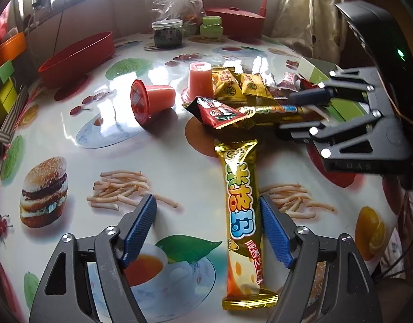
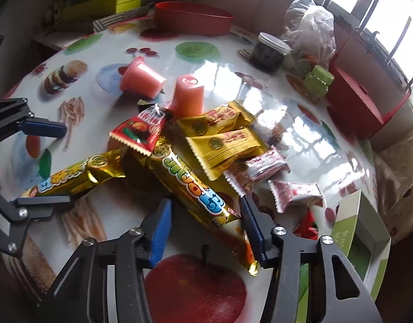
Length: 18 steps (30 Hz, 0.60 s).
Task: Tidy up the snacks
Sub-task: 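Grasp a gold stick snack bar with the left tool while the right tool grasps another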
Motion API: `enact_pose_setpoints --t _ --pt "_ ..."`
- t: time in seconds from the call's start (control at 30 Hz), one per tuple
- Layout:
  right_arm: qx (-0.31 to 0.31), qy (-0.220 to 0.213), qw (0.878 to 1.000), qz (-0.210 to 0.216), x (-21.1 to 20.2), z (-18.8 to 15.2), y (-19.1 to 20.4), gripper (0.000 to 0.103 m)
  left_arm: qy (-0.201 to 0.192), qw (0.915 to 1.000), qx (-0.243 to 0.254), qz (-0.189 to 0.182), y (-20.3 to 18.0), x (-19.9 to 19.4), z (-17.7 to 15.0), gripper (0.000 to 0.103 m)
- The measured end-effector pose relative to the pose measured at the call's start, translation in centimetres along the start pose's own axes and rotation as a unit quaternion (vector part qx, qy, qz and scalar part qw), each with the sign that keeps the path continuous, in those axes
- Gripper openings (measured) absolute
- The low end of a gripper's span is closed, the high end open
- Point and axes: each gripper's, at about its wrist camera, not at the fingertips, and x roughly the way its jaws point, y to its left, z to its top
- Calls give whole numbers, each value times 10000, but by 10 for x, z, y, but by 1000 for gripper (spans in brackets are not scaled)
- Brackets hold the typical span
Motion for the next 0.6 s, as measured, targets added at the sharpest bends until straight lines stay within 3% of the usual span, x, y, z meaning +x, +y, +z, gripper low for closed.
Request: enact_pose_setpoints --t 0.27,0.43,0.6 --pt "660 276 9960 542 -6 -5 3 44 -33 10000 -52 -77 -1 -2 2 58" --pt "1048 331 9924 558 -6 -9 4 35 -13 9999 -43 -130 -7 -2 4 47" --pt "1290 210 9899 541 -12 -17 7 29 -1 9996 -60 -277 -9 -1 6 30"
